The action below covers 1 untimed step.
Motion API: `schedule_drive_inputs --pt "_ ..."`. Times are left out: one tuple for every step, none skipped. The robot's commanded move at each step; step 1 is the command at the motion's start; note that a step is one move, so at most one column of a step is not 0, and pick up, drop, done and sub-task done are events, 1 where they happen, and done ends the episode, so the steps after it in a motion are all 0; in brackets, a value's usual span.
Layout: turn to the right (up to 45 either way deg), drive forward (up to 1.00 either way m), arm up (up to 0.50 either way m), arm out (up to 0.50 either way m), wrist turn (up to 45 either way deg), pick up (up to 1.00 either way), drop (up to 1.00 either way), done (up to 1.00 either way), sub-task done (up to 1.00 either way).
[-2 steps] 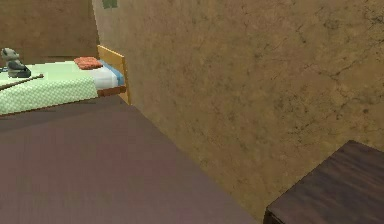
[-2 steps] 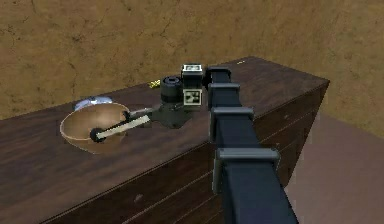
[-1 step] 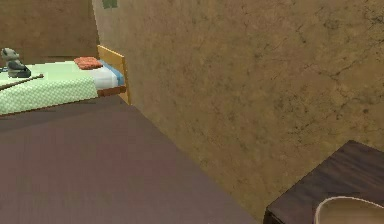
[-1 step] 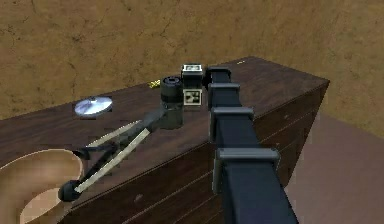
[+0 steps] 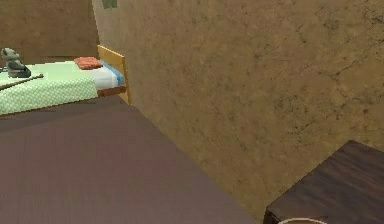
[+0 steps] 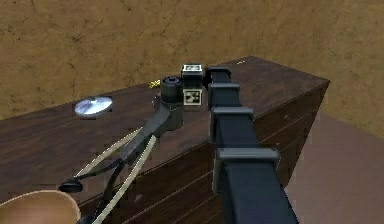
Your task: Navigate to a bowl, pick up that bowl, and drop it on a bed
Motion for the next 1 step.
schedule_drive_inputs --pt "0.0 0.00 0.00 -0.22 0.0 0.00 0.00 0.00 0.00"
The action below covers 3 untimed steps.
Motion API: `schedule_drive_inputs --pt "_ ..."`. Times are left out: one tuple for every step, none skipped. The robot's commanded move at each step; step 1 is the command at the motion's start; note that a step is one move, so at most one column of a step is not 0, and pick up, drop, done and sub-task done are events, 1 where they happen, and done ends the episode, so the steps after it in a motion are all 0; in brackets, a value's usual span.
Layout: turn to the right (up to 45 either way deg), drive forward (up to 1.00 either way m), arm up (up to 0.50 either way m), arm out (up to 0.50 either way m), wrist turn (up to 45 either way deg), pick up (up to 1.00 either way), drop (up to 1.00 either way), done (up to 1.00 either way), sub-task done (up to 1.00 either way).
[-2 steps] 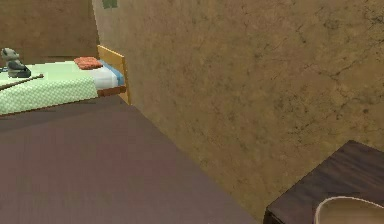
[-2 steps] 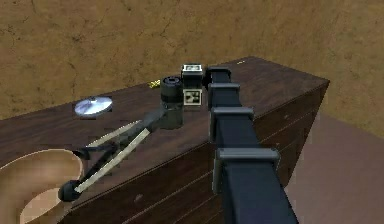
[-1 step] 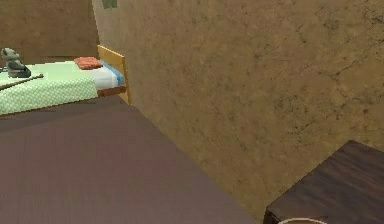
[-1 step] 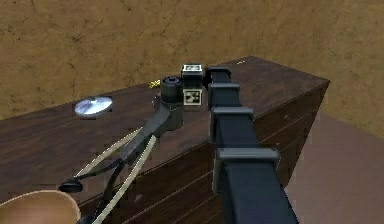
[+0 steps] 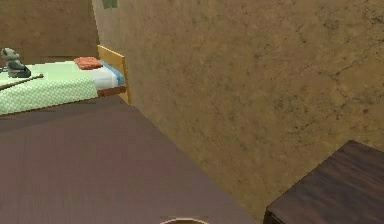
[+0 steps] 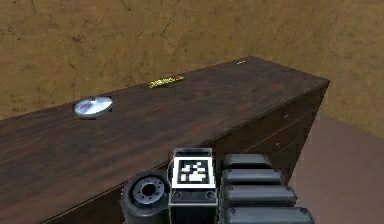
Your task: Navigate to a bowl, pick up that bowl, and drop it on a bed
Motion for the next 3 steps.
schedule_drive_inputs --pt "-45.0 0.00 0.00 0.00 0.0 0.00 0.00 0.00 0.00" --pt "-45.0 0.00 0.00 0.00 0.0 0.00 0.00 0.00 0.00" --pt "-33.0 0.00 0.00 0.00 0.0 0.00 0.00 0.00 0.00"
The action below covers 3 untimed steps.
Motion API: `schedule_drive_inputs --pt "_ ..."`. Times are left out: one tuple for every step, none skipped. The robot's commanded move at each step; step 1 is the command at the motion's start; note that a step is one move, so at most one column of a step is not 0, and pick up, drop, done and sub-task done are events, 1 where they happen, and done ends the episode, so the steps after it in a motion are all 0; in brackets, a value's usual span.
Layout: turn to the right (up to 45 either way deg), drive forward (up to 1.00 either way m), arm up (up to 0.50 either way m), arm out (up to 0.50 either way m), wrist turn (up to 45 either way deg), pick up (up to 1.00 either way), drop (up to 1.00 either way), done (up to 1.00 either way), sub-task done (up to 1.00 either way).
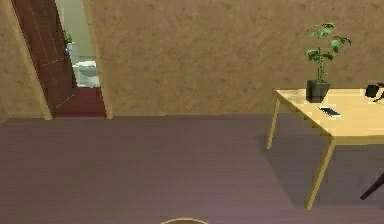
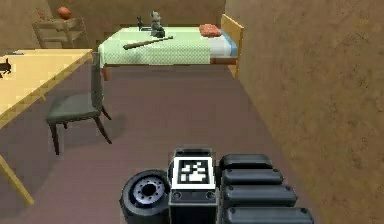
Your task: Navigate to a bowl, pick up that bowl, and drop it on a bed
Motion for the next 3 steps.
schedule_drive_inputs --pt "0.0 0.10 0.00 0.00 0.0 0.00 0.00 0.00 0.00" --pt "45.0 0.00 0.00 0.00 0.0 0.00 0.00 0.00 0.00" --pt "42.0 0.00 0.00 0.00 0.0 0.00 0.00 0.00 0.00"
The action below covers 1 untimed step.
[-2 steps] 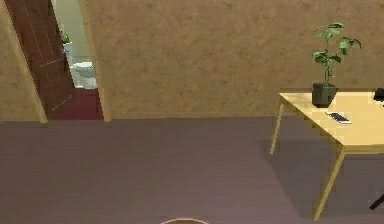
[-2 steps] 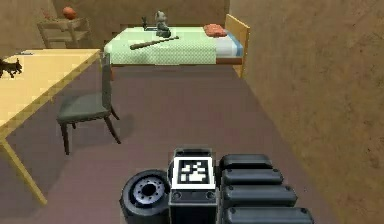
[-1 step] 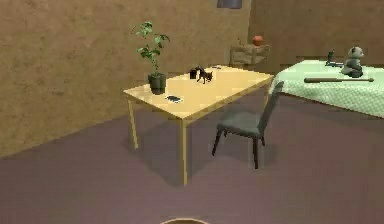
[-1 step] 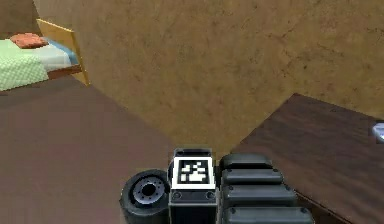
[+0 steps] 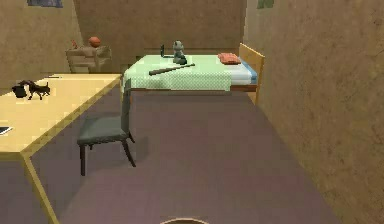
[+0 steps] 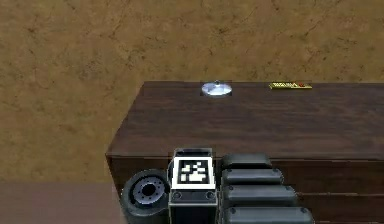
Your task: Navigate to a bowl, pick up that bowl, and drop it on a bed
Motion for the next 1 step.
schedule_drive_inputs --pt "0.0 1.00 0.00 0.00 0.0 0.00 0.00 0.00 0.00"
